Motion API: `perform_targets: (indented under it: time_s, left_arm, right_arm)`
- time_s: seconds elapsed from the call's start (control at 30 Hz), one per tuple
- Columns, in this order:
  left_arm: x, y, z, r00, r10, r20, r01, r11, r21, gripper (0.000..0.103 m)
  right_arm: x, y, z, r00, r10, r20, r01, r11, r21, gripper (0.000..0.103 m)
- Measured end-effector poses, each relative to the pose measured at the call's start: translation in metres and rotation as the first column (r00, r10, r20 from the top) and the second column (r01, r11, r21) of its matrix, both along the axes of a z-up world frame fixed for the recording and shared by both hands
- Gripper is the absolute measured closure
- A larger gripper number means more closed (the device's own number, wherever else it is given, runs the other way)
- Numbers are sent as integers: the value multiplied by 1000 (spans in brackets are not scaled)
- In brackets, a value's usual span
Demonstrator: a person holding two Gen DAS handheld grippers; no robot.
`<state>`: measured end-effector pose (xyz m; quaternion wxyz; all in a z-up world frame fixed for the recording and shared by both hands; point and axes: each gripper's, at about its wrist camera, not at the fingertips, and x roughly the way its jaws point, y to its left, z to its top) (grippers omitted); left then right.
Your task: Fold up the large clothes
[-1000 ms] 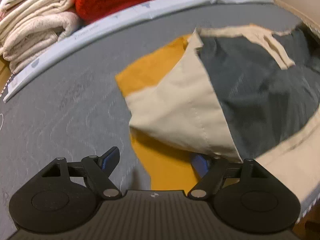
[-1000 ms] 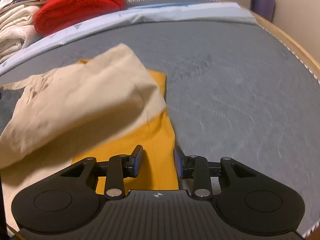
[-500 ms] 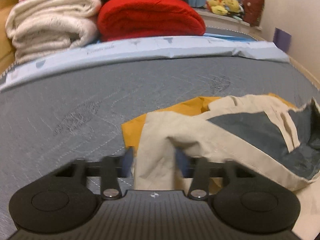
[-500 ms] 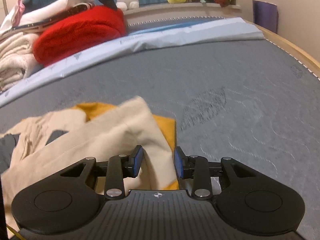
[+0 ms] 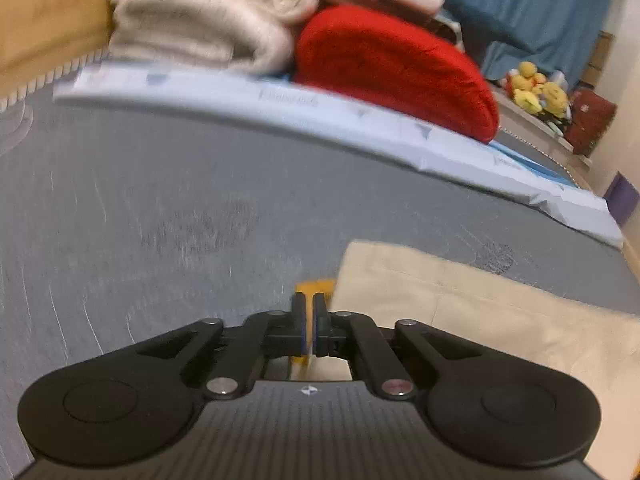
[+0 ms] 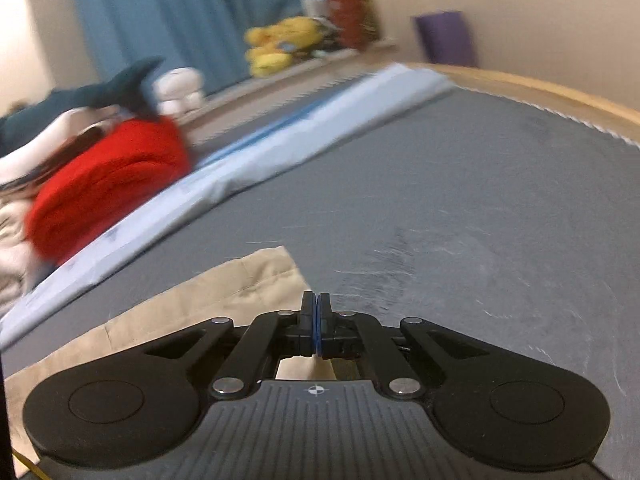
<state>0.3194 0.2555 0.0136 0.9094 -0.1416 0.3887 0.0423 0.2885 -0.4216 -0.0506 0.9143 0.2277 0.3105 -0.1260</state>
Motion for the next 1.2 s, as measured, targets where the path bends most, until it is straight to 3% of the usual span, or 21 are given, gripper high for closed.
perform_targets:
  time_s: [0.03, 0.1, 0.13, 0.2, 0.43, 0.47, 0.53, 0.57, 0.6, 0.67, 0.77, 0.87, 0.93, 1.03, 1.07, 1.1, 1.13, 1.2]
  left_arm:
    - [2, 4, -4, 999, -12, -31, 10, 998, -58, 88]
    - [4, 6, -12, 996, -34, -79, 25, 993, -116, 52]
    - [5, 5, -15, 995, -44, -94, 34, 994, -107, 49]
    - [7, 3, -21, 990, -64, -122, 52, 994, -95, 48]
    - [14, -1, -36, 989, -55, -139, 39, 993, -112, 48]
    - [13, -3, -37, 989, -60, -138, 45, 993, -109, 51]
    - [12, -8, -38, 988, -74, -137, 63, 994, -88, 79]
    - [12, -11, -38, 987, -87, -135, 77, 994, -77, 96]
    - [12, -13, -36, 987, -100, -124, 92, 994, -67, 99]
    - [10, -17, -29, 992, -101, -80, 99, 995, -32, 101]
    - [4, -12, -9, 998, -58, 36, 59, 998, -29, 102]
    - [-4, -15, 12, 982, -16, 186, 15, 1000, 8, 102]
    - [-4, -22, 14, 980, -12, 199, 2, 999, 52, 102]
    - [6, -22, 2, 993, 25, 119, -31, 998, 47, 95]
    - [8, -23, -1, 995, 47, 92, -53, 997, 63, 82]
    - [9, -24, -1, 996, 56, 68, -62, 994, 92, 64]
    - [6, -27, -2, 997, 50, 58, -57, 990, 127, 61]
    - [-1, -31, 1, 998, -11, 63, 2, 990, 143, 61]
  right_arm:
    - [1, -3, -4, 1000, -7, -22, 8, 1000, 17, 99]
    - [2, -8, -13, 998, 21, -66, -17, 998, 65, 93]
    - [3, -8, -16, 996, 38, -86, -32, 997, 71, 87]
    - [4, -5, -23, 990, 70, -125, -60, 995, 81, 58]
    - [7, 16, -33, 968, 183, -170, -169, 981, 93, 59]
    - [7, 20, -33, 966, 190, -175, -179, 981, 79, 65]
    - [6, 26, -31, 961, 208, -183, -201, 978, 54, 80]
    - [5, 29, -29, 959, 217, -179, -213, 976, 41, 93]
    - [8, 29, -27, 960, 222, -171, -221, 975, 28, 99]
    - [7, 30, -17, 967, 224, -123, -225, 974, 6, 102]
    - [2, 31, 10, 986, 168, 11, -167, 985, -47, 103]
    - [-5, 36, 41, 974, 134, 183, -125, 990, -59, 103]
    - [-2, 45, 47, 970, 123, 208, -104, 989, -104, 103]
    - [14, 46, 32, 991, 75, 114, -67, 995, -68, 96]
    - [19, 46, 25, 995, 70, 66, -67, 996, -51, 86]
    - [23, 46, 20, 997, 74, 11, -74, 996, -49, 66]
    - [24, 48, 15, 996, 76, -45, -79, 994, -71, 60]
    - [22, 51, 13, 992, 82, -99, -92, 990, -103, 58]
